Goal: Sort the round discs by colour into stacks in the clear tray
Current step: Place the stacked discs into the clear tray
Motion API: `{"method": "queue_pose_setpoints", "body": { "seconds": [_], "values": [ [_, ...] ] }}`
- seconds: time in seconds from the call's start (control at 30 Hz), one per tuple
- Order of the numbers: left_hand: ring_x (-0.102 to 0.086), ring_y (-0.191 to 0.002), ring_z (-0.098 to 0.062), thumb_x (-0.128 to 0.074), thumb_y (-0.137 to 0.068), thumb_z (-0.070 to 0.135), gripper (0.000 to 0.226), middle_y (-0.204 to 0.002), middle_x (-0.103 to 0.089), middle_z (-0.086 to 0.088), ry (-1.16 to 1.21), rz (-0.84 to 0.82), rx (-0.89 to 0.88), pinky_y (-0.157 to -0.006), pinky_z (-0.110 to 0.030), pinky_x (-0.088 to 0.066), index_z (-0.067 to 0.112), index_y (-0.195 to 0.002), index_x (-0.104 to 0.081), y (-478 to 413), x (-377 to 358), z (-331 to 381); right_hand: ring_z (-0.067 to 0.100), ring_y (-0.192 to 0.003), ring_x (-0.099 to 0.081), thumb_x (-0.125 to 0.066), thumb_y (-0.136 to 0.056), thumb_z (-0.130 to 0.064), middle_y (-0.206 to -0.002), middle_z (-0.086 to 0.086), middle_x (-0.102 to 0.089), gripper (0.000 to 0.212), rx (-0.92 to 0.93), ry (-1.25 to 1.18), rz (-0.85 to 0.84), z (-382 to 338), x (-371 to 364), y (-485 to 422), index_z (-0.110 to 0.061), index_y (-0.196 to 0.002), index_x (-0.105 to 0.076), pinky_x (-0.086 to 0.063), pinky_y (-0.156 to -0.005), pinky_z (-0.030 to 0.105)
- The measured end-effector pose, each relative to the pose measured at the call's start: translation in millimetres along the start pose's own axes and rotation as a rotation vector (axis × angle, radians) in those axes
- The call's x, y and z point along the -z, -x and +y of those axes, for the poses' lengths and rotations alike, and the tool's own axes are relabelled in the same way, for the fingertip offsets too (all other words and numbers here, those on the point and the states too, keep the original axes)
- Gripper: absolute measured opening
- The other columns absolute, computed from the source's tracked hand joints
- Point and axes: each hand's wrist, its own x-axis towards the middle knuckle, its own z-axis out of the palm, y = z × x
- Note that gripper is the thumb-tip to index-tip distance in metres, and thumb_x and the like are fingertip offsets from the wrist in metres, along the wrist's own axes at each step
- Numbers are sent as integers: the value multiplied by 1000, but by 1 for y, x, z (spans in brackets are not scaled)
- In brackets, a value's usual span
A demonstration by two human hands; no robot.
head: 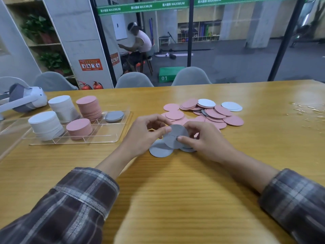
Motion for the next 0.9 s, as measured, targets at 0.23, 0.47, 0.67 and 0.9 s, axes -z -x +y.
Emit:
{"method": "queue_pose_setpoints", "body": {
  "seconds": [0.23,0.47,0.67,0.9],
  "values": [
    [-62,-90,-1,-83,-78,56,43,-103,-65,15,-533,-264,146,-73,-13,-44,34,-114,-75,4,20,-10,15,-79,-64,-72,-92,-24,-81,-6,-70,4,-70,-13,87,9,9,-2,-21,-94,-70,-52,-75,37],
    [-61,-80,-11,-93,-70,47,37,-98,-67,13,-445,-252,200,-77,-27,-52,39,-97,-69,4,21,-4,13,-81,-63,-70,-92,-27,-85,-6,-71,5,-99,37,105,12,7,-3,-22,-95,-71,-53,-77,38],
    [-65,-83,-33,-86,-83,14,30,-98,-69,-4,-124,-153,137,-63,-38,-62,32,-104,-75,4,15,3,13,-79,-60,-69,-93,-22,-83,-6,-70,4,-80,23,85,8,7,-3,-22,-94,-73,-50,-73,35],
    [-67,-73,-14,-80,-87,4,27,-85,-75,1,10,18,97,-68,-34,-63,19,-109,-76,2,4,-1,11,-67,-63,-59,-99,-19,-72,-13,-65,13,-120,-89,-5,5,4,-3,-24,-98,-71,-49,-63,31]
  ]
}}
